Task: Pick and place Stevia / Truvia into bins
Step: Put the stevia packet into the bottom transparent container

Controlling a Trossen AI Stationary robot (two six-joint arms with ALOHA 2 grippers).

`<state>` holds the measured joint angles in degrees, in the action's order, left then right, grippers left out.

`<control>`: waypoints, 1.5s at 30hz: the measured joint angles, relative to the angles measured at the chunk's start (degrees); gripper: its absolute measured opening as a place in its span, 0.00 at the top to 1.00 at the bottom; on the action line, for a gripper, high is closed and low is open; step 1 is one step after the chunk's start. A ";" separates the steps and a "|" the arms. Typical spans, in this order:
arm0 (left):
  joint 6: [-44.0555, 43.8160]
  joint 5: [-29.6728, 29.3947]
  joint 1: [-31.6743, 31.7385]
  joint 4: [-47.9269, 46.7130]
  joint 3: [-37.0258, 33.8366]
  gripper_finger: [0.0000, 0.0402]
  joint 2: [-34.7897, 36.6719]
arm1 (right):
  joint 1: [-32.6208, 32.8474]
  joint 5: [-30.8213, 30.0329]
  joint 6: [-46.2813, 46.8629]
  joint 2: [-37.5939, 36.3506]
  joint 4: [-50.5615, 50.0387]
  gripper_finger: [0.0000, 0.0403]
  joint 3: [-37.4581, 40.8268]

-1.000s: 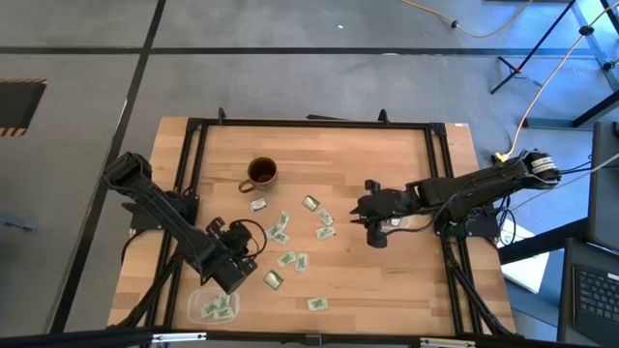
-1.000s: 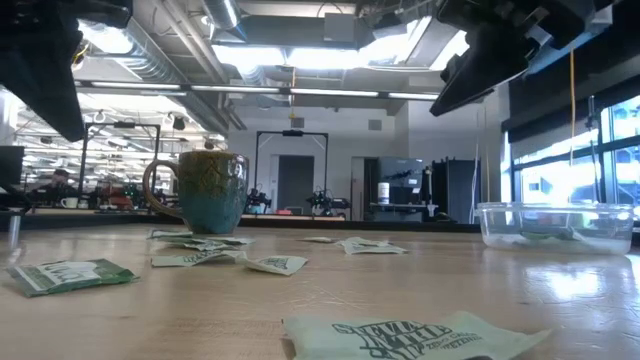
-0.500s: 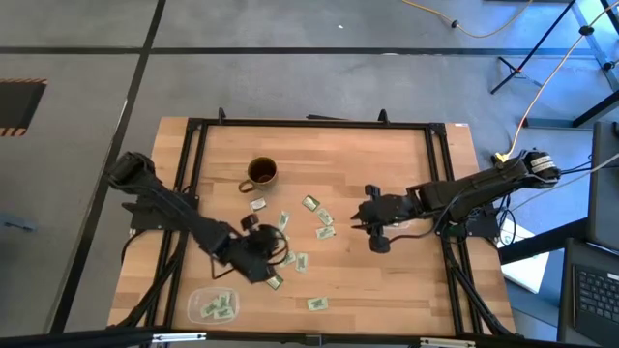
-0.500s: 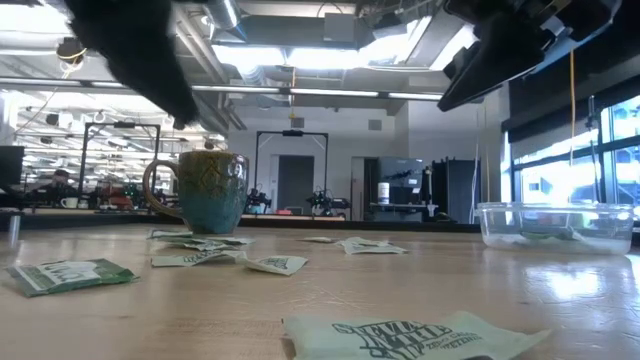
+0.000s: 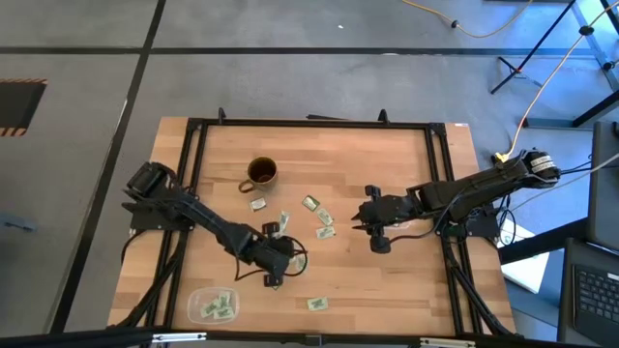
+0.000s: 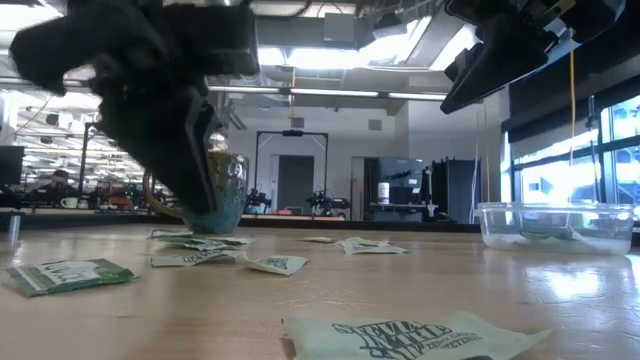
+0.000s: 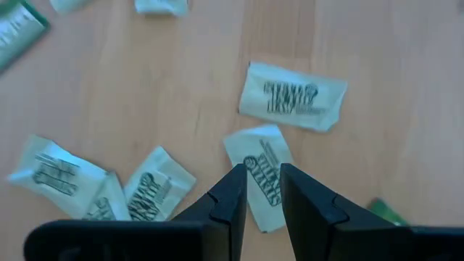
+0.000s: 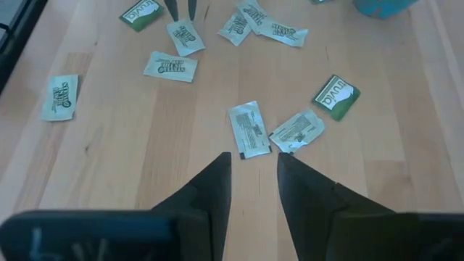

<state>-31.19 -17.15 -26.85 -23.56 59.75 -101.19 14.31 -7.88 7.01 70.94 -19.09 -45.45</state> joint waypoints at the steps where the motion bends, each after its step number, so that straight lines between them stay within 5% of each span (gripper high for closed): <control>1: -0.01 0.31 -0.07 0.01 0.00 0.80 -0.58 | 0.00 -0.01 0.00 0.00 0.00 0.71 0.00; 14: 0.45 3.07 -0.09 0.51 0.20 0.80 -4.94 | 0.00 -0.02 0.00 0.00 0.00 0.71 0.02; 28: 0.28 5.09 -0.09 0.47 0.15 0.99 -5.04 | 0.00 -0.02 0.00 0.00 0.00 0.71 0.02; 45: -1.69 5.70 -0.05 0.34 0.04 0.94 -5.11 | 0.00 -0.02 -0.01 0.00 -0.04 0.71 0.06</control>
<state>-32.88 -11.44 -26.89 -23.22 59.79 -106.30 14.31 -7.90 7.00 70.94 -19.13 -45.39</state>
